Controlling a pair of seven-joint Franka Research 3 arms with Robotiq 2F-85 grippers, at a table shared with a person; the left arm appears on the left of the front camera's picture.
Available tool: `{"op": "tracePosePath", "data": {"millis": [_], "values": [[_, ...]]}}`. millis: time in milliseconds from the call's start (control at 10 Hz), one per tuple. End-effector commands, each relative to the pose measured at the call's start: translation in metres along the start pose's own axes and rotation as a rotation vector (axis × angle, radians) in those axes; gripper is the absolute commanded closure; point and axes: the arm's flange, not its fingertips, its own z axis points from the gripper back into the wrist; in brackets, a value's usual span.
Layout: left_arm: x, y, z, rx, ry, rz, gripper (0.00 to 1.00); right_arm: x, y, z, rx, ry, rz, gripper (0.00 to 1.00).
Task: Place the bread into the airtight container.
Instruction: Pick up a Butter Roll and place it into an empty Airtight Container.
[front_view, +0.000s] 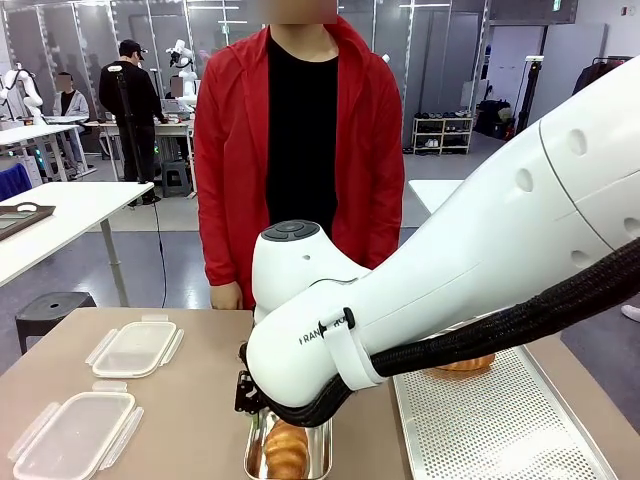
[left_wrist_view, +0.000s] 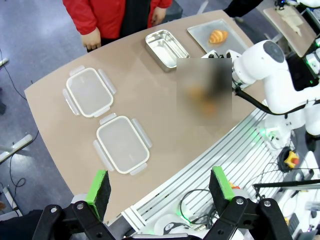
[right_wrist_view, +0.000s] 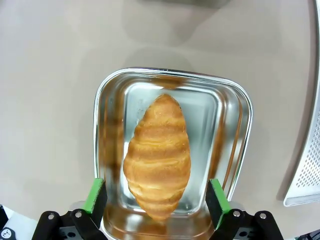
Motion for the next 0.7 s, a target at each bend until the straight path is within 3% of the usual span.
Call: {"op": "tracePosePath", "data": {"millis": [0, 600], "values": [[0.0, -0.0011, 0.0006, -0.008, 0.0, -0.017, 0.0, -0.0007, 0.0011, 0.0027, 0.004, -0.004, -0.019, 0.0], [0.0, -0.0011, 0.0006, -0.008, 0.0, -0.017, 0.0, -0.0007, 0.0011, 0.0027, 0.004, -0.004, -0.019, 0.0]]}}
